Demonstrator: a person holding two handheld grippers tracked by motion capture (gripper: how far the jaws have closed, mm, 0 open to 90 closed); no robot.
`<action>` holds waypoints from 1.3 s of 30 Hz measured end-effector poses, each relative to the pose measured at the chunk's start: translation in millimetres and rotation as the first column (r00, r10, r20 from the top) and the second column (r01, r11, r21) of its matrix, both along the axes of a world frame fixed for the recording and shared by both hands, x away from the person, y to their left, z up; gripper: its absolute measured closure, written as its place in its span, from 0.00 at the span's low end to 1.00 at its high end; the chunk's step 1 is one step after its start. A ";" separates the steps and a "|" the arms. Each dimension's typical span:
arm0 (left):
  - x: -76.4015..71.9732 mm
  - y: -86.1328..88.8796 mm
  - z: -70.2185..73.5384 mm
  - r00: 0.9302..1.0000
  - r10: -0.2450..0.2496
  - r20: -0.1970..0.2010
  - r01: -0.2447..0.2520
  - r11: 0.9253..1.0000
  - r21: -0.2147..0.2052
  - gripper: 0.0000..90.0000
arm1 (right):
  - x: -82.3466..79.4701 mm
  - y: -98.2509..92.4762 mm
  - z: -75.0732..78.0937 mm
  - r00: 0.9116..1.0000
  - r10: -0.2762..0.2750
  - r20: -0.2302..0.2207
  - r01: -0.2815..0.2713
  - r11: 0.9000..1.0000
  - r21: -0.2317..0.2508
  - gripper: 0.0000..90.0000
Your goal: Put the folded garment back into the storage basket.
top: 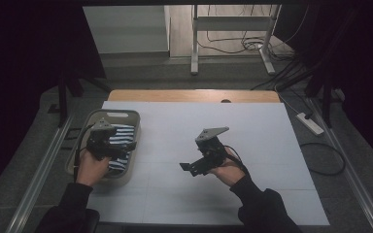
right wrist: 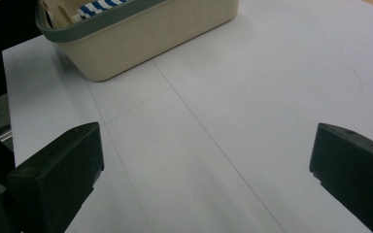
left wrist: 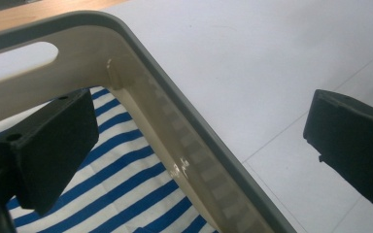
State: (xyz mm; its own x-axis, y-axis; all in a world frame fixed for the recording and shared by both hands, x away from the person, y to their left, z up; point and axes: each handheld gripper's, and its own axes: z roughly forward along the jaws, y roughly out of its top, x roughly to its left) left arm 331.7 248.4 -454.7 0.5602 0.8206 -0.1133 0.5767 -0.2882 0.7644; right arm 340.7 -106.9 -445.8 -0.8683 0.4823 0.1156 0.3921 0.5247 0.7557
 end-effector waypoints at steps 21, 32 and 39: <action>-13.6 0.8 2.7 1.000 0.018 -0.007 -0.018 1.000 -0.004 0.00 | -6.8 -36.1 -1.3 0.999 -0.051 -0.011 0.051 0.999 0.004 0.00; -19.0 1.5 3.4 0.999 0.019 -0.036 -0.020 1.000 -0.019 0.00 | -14.3 -55.3 -0.9 0.997 -0.081 -0.015 0.082 0.997 0.012 0.00; -24.3 3.2 3.4 1.000 0.021 -0.017 -0.021 1.000 0.003 0.00 | -20.0 -66.4 -0.5 0.995 -0.096 -0.019 0.096 0.995 0.018 0.00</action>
